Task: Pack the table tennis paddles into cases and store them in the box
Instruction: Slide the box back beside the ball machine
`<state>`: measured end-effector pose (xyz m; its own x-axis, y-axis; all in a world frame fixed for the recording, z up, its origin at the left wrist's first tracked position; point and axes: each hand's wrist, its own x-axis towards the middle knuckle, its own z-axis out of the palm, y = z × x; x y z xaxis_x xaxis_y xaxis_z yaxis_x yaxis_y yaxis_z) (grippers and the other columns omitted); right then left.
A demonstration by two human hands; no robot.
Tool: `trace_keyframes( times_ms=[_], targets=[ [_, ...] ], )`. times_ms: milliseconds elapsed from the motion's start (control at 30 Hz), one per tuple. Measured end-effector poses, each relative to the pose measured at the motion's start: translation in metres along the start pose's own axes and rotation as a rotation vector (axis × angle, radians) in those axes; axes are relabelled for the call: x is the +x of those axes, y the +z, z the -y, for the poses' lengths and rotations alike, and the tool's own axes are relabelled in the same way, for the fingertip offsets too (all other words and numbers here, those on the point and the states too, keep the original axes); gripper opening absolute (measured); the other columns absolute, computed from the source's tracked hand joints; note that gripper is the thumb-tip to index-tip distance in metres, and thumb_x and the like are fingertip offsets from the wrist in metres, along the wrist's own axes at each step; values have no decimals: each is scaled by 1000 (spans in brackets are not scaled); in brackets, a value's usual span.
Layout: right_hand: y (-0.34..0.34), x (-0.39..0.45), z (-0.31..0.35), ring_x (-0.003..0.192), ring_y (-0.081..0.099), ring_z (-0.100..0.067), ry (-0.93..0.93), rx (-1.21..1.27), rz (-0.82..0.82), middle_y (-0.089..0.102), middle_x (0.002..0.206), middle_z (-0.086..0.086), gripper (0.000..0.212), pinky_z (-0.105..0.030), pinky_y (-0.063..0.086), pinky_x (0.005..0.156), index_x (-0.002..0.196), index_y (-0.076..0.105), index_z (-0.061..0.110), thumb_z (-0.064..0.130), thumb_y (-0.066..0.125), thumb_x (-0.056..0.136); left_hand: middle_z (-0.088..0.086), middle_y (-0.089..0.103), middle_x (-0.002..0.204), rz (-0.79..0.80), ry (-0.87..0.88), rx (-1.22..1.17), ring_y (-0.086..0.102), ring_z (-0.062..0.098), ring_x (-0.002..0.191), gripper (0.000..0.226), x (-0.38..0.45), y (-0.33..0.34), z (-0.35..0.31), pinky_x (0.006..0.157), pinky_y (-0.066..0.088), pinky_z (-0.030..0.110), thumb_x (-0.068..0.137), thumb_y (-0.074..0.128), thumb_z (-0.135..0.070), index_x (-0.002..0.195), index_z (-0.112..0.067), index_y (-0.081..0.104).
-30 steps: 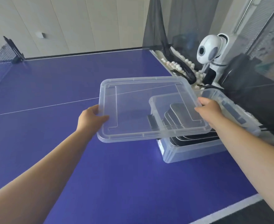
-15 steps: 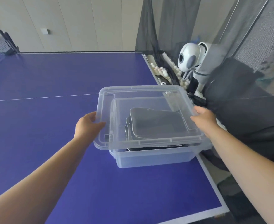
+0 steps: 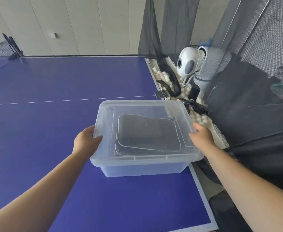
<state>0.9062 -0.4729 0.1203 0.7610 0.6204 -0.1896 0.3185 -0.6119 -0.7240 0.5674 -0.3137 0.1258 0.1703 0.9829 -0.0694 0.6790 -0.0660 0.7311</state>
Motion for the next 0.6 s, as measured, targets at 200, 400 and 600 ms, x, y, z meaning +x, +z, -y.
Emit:
trace_keyframes(
  times_ms=[200, 400, 600],
  targets=[
    [9, 4, -9, 109, 60, -26, -21, -6, -19, 56, 137, -1, 54, -22, 43, 63, 144, 45, 21, 9, 52, 91, 0, 68, 95, -17, -25, 47, 61, 29, 87, 27, 0, 9, 9, 74, 48, 37, 88, 54, -13, 111, -20, 64],
    [14, 6, -11, 125, 51, -27, 1, -50, -38, 45, 148, -3, 55, -26, 42, 82, 148, 38, 18, 8, 50, 96, 2, 68, 95, 10, -35, 65, 60, 30, 88, 27, 5, 12, 13, 71, 46, 36, 87, 53, -13, 111, -17, 63],
    [20, 7, -12, 133, 44, -29, 2, -96, -37, 41, 151, -5, 54, -35, 43, 100, 150, 35, 19, 10, 47, 98, 1, 59, 106, 86, -84, 82, 47, 33, 119, 45, 12, 17, 22, 80, 43, 37, 95, 47, -23, 140, -25, 46]
  ],
)
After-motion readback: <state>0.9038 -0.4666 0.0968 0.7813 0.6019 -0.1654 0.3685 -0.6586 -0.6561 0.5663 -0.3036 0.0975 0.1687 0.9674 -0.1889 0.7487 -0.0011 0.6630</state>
